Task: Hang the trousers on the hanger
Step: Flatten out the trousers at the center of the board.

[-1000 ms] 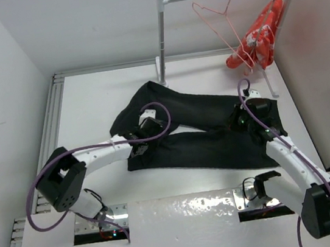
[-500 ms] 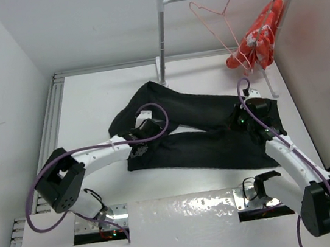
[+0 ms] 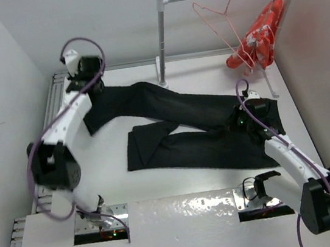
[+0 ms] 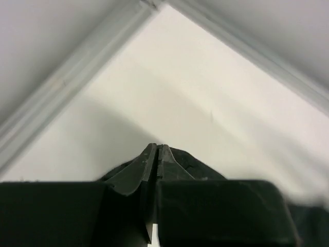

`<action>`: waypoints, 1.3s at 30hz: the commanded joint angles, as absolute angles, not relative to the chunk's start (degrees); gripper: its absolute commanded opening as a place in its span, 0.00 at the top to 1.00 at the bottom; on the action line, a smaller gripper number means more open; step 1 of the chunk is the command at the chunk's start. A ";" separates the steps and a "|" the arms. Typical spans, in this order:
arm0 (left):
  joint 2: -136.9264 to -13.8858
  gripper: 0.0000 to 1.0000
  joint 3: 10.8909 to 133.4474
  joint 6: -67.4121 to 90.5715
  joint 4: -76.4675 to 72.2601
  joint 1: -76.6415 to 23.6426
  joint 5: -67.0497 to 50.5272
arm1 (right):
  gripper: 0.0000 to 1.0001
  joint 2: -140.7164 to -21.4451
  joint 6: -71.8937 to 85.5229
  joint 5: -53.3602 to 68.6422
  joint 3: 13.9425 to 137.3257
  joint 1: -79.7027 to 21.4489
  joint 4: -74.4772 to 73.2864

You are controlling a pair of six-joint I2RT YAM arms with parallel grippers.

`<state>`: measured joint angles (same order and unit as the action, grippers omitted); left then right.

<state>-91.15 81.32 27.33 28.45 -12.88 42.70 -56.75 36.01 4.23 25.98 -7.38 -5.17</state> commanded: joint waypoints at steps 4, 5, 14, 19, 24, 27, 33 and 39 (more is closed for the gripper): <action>-112.92 0.54 105.18 22.67 41.91 -2.22 44.92 | 1.00 -55.64 35.16 5.45 26.19 -8.00 -3.43; -114.33 0.41 107.47 22.24 41.92 -1.50 43.69 | 1.00 -55.46 35.16 5.45 26.19 -8.17 -3.51; -94.10 0.65 89.37 20.65 31.49 -10.43 31.12 | 1.00 -57.48 34.37 6.06 26.81 -10.46 -3.08; -78.88 1.00 63.01 28.20 24.99 -28.54 19.16 | 1.00 -57.05 34.01 5.01 26.98 -11.07 -3.69; -75.93 0.70 50.19 31.73 18.64 -42.26 19.94 | 1.00 -56.60 34.37 5.36 26.63 -11.16 -3.08; -77.96 0.66 51.24 34.80 21.61 -46.57 27.14 | 1.00 -57.22 34.37 5.89 26.63 -11.16 -2.99; -76.46 0.57 47.03 37.09 17.95 -41.68 31.47 | 1.00 -57.13 34.28 6.06 26.54 -11.25 -2.99; -81.64 0.59 47.37 35.86 12.67 -34.29 27.33 | 1.00 -58.44 34.28 6.06 26.54 -11.51 -2.55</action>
<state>-79.42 47.11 35.27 18.00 -36.71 27.53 -57.76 34.89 5.19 25.85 -11.05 -4.93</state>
